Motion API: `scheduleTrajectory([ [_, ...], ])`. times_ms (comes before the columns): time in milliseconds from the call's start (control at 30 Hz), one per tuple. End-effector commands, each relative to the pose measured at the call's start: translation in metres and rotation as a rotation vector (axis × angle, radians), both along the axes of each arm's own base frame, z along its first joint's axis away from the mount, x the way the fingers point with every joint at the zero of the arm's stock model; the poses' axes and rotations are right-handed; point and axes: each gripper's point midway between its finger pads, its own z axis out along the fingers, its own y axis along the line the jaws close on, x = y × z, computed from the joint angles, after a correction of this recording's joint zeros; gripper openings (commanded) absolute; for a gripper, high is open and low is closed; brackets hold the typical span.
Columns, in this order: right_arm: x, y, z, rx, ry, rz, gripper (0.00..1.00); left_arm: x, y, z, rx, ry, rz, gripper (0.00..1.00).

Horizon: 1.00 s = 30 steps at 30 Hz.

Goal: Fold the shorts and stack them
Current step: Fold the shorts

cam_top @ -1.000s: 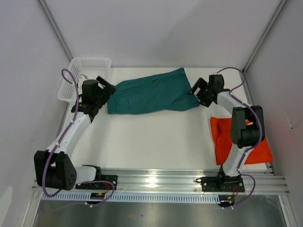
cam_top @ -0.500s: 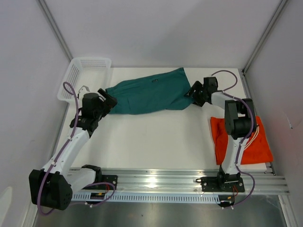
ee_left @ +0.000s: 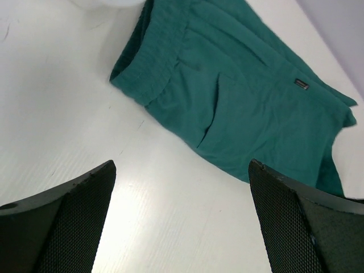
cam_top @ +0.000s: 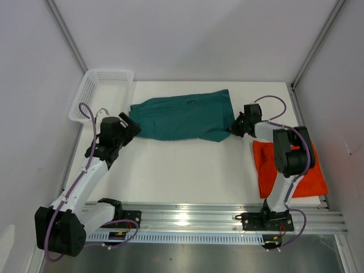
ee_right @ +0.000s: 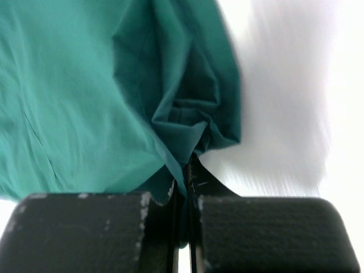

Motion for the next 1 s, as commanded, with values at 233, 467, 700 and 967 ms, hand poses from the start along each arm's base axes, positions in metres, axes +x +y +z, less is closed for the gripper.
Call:
scheduleTrajectory([
  [233, -0.077, -0.076, 0.03, -0.129, 0.021, -0.049, 0.12, -0.005, -0.021, -0.024, 0.017, -0.014, -0.076, 0.99],
  [467, -0.046, -0.107, 0.073, -0.226, -0.032, -0.124, 0.86, 0.023, -0.049, -0.023, 0.066, -0.039, -0.258, 0.99],
  [700, -0.029, -0.125, 0.112, -0.341, -0.091, -0.147, 0.85, 0.079, -0.049, -0.02, 0.043, -0.027, -0.33, 0.97],
  [967, 0.033, -0.122, 0.126, -0.27, -0.141, -0.012, 0.77, 0.129, -0.048, -0.022, 0.009, -0.022, -0.342, 0.91],
])
